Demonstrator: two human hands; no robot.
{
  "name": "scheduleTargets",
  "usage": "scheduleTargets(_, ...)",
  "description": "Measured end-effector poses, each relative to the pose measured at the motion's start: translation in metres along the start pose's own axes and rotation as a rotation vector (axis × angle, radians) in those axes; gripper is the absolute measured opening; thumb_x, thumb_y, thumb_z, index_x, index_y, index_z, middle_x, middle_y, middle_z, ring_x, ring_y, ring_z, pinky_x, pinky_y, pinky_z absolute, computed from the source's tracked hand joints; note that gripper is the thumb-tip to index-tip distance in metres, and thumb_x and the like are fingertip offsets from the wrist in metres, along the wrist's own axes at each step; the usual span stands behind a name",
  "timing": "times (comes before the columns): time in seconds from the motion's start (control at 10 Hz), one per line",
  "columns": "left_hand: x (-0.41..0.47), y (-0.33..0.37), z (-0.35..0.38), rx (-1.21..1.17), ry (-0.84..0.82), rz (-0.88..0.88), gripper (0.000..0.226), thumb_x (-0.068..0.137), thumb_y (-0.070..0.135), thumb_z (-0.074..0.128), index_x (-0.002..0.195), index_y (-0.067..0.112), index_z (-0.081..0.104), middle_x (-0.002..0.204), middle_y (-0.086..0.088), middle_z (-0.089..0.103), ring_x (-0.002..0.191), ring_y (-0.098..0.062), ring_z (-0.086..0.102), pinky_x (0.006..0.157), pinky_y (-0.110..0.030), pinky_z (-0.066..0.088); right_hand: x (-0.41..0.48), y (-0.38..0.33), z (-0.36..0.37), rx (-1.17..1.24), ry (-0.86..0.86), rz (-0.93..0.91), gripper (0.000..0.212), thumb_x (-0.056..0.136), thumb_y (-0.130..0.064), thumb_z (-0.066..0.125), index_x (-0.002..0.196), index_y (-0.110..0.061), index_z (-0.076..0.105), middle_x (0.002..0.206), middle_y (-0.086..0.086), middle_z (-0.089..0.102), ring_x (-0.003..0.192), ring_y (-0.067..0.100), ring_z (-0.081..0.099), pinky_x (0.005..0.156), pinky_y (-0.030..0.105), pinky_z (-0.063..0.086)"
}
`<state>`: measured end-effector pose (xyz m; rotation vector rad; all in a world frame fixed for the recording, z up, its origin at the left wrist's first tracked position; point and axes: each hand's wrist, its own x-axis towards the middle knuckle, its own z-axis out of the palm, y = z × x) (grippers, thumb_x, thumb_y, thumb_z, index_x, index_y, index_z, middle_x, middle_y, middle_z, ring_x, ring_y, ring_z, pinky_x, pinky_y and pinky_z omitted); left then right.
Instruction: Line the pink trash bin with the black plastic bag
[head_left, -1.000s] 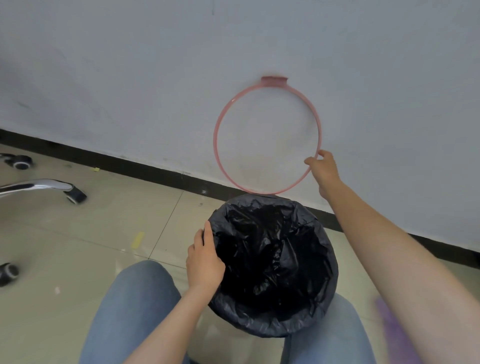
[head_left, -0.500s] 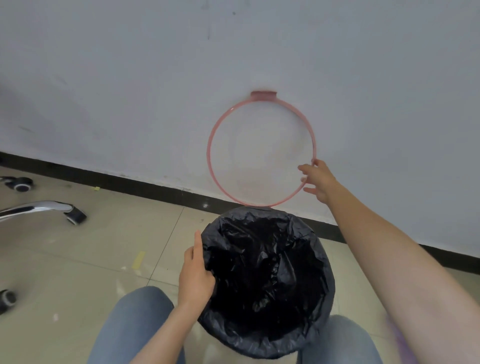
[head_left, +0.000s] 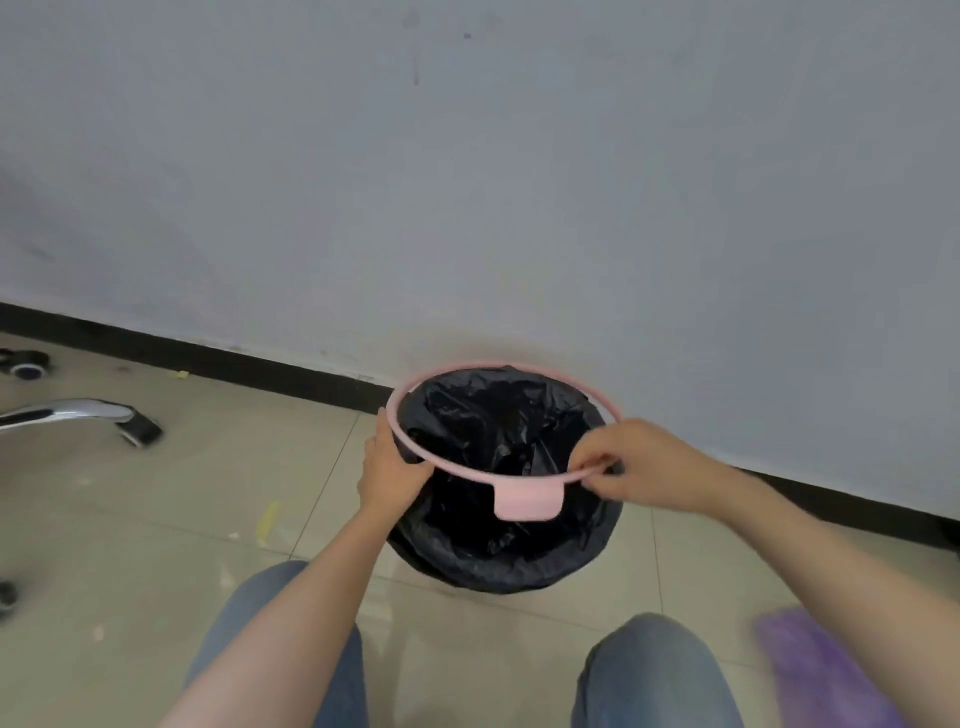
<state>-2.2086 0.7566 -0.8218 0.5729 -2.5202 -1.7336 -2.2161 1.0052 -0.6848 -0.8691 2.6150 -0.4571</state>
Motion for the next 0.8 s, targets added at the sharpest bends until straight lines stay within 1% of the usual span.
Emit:
scheduleTargets(0.1,-0.004,-0.007,-0.019,-0.413,-0.087,-0.238,0.074,0.082,0.005,0.057,0.143,0.018,0.018,0.144,-0.013,0.039,0.127,-0.029,0.043,0.098,-0.041,0.04,-0.009,-0.004,0.038,-0.099,-0.095,-0.015,0.021,0.083,-0.016,0.054,0.102,-0.019,0.063,0.096,0.004,0.066,0.09,0.02,0.057,0.084,0.034,0.045)
scheduleTargets(0.2,-0.017,-0.02,-0.032,-0.46,-0.009,-0.345,0.053,0.092,0.016,0.04,0.142,0.02,0.024,0.144,-0.01,0.039,0.127,-0.028,0.041,0.099,-0.04,0.034,-0.015,-0.005,0.083,-0.196,-0.098,-0.029,0.042,0.085,-0.028,0.051,0.127,-0.028,0.046,0.113,0.001,0.058,0.106,0.019,0.049,0.1,0.031,0.028)
scheduleTargets(0.3,-0.028,-0.019,-0.031,-0.458,0.055,-0.312,0.042,0.097,0.033,0.029,0.135,0.018,0.036,0.13,-0.006,0.047,0.117,-0.026,0.047,0.098,-0.041,0.035,-0.015,-0.013,0.117,-0.212,-0.16,0.026,0.054,0.087,-0.045,0.047,0.137,-0.028,0.032,0.124,0.001,0.053,0.115,0.021,0.044,0.113,0.04,0.015)
scheduleTargets(0.4,-0.039,-0.006,-0.024,-0.416,-0.009,-0.233,0.027,0.097,0.036,0.025,0.102,0.03,0.051,0.101,0.006,0.053,0.096,-0.017,0.051,0.082,-0.032,0.041,-0.013,-0.018,0.136,-0.361,0.022,-0.028,0.047,0.076,-0.054,0.061,0.116,-0.028,0.056,0.097,-0.004,0.067,0.091,0.017,0.061,0.101,0.031,0.04)
scheduleTargets(0.5,-0.042,0.003,-0.017,-0.303,-0.008,-0.121,0.032,0.096,0.032,0.025,0.075,0.025,0.049,0.079,0.003,0.051,0.081,-0.017,0.049,0.066,-0.027,0.041,-0.009,-0.026,0.142,-0.463,0.086,-0.023,0.039,0.046,-0.063,0.079,0.074,-0.038,0.067,0.052,-0.016,0.061,0.05,0.001,0.058,0.064,0.012,0.052)
scheduleTargets(0.6,-0.045,0.004,-0.012,-0.149,0.056,-0.008,0.024,0.095,0.027,0.035,0.104,0.013,0.053,0.098,-0.005,0.058,0.094,-0.021,0.054,0.077,-0.03,0.043,0.001,-0.025,0.141,-0.432,0.118,0.017,0.038,0.053,-0.059,0.078,0.082,-0.036,0.068,0.06,-0.015,0.065,0.058,0.005,0.061,0.07,0.017,0.052)
scheduleTargets(0.7,-0.05,-0.007,-0.012,0.391,0.078,0.159,0.036,0.092,0.025,0.045,0.127,0.016,0.044,0.135,-0.018,0.044,0.127,-0.034,0.036,0.103,-0.045,0.035,0.021,-0.023,0.138,-0.26,0.094,0.04,0.038,0.09,-0.039,0.051,0.124,-0.022,0.049,0.111,0.005,0.063,0.105,0.024,0.053,0.107,0.036,0.03)
scheduleTargets(0.8,-0.059,-0.018,-0.005,0.719,-0.046,0.329,0.052,0.094,0.031,0.039,0.143,0.022,0.023,0.157,-0.006,0.012,0.144,-0.023,0.006,0.116,-0.04,0.015,0.035,-0.024,0.13,-0.225,0.061,0.115,0.045,0.094,-0.034,0.043,0.136,-0.019,0.035,0.13,0.009,0.05,0.122,0.025,0.04,0.114,0.04,0.016)
